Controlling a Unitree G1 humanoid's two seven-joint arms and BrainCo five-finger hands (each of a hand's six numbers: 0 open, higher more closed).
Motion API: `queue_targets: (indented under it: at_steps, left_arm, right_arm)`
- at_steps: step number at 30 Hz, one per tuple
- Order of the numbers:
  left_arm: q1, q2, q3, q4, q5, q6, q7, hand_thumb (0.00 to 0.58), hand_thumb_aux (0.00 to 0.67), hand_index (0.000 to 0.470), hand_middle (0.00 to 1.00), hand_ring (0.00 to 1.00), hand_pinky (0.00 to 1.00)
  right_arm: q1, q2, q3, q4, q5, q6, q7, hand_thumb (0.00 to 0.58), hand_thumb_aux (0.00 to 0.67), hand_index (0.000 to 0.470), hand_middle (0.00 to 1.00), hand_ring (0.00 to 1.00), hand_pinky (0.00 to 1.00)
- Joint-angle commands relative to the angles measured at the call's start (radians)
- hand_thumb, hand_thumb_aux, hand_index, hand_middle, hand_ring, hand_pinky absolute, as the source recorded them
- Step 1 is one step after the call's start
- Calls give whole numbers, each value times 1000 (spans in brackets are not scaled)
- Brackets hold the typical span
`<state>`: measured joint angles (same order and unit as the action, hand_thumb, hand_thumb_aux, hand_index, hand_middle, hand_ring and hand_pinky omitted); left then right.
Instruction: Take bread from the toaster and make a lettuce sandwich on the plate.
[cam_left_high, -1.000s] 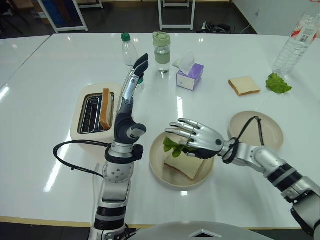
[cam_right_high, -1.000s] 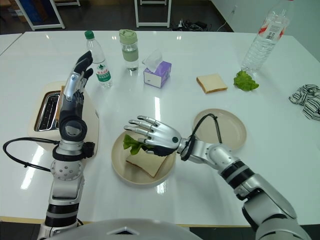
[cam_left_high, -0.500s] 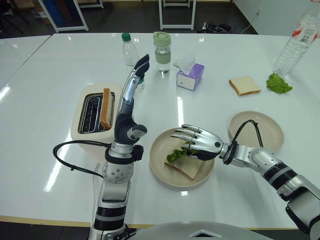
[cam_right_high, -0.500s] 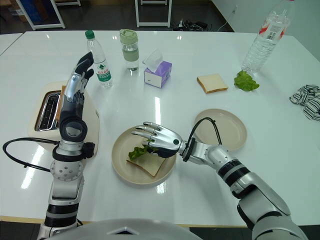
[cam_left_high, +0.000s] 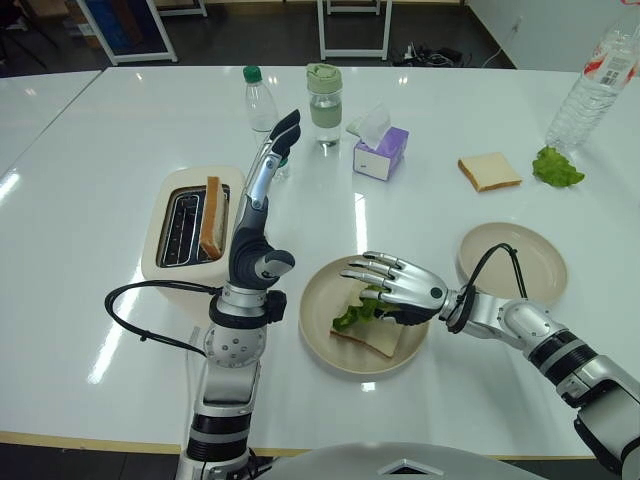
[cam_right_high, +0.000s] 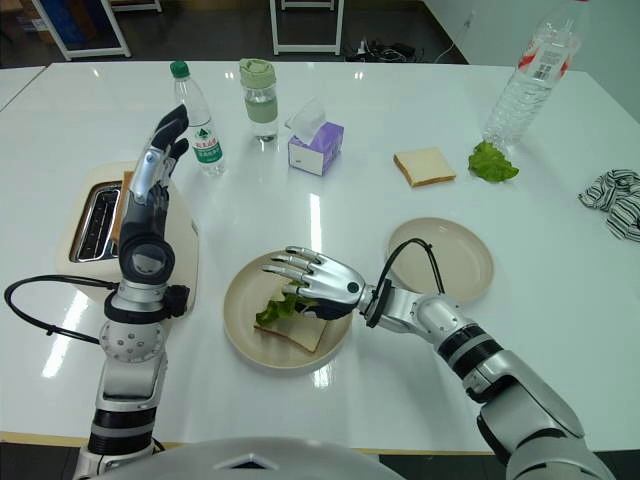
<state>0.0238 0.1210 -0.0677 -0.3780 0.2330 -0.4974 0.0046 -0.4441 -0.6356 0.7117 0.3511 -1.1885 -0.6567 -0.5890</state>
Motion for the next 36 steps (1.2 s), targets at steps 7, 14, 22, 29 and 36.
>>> queue_targets:
  at_steps: [7, 14, 22, 29, 36]
  left_arm:
    - [7, 1, -1, -6, 10, 14, -4, 0, 0, 0, 0, 0, 0]
    - [12, -2, -4, -8, 14, 16, -3, 0, 0, 0, 0, 0, 0]
    - [-6, -11, 136, -127, -57, 149, 40, 0, 0, 0, 0, 0, 0]
    - [-18, 160, 411, -126, 110, 255, 83, 0, 0, 0, 0, 0, 0]
    - [186, 487, 550, 25, 391, 310, -86, 0, 0, 0, 0, 0, 0]
  right_arm:
    - [20, -42, -28, -30, -1, 1, 37, 0, 0, 0, 0, 0, 0]
    - [36, -64, -38, -47, 8, -9, 59, 0, 0, 0, 0, 0, 0]
    - [110, -116, -288, -156, 301, -49, 24, 0, 0, 0, 0, 0, 0]
    - [242, -65, -580, -404, 958, -107, 102, 0, 0, 0, 0, 0, 0]
    - [332, 16, -665, -493, 846, -121, 204, 0, 0, 0, 0, 0, 0]
